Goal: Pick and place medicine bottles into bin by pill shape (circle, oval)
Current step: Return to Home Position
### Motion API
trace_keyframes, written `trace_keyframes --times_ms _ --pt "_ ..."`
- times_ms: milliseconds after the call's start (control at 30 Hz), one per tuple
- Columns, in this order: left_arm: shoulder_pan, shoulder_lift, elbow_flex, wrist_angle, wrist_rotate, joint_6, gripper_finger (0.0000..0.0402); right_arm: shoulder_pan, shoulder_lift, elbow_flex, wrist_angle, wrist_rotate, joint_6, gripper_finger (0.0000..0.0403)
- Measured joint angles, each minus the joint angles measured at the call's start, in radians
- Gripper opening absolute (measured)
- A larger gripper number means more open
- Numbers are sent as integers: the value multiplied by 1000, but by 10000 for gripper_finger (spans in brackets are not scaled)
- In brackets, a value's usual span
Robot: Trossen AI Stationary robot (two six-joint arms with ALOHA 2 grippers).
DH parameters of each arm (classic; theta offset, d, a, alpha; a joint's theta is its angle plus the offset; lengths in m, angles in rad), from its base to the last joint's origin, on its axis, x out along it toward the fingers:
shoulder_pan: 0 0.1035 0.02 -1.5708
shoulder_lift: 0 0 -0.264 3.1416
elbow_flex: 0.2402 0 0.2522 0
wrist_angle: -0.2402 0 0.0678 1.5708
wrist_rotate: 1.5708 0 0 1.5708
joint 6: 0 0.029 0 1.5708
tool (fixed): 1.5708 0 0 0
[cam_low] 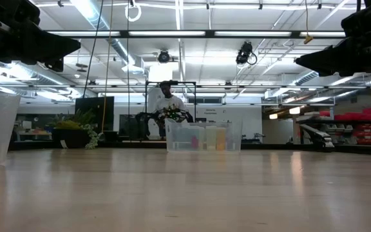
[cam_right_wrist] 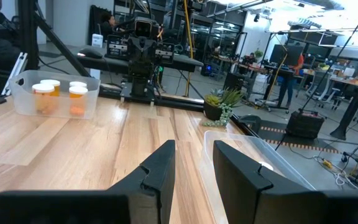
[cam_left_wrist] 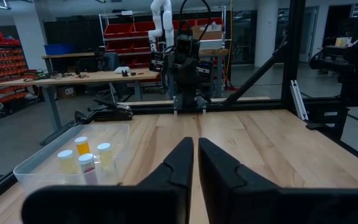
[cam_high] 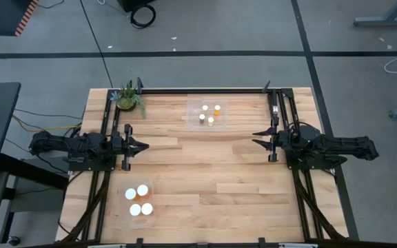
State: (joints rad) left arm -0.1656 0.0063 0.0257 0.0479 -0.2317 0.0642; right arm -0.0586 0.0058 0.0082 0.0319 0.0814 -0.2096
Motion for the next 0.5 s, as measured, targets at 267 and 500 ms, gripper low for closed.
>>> trace_keyframes --times_ms 267,500 --pt "0 0 0 0 0 0 29 0 0 0 0 0 0 115" --pt "0 0 0 0 0 0 25 0 0 0 0 0 0 115"
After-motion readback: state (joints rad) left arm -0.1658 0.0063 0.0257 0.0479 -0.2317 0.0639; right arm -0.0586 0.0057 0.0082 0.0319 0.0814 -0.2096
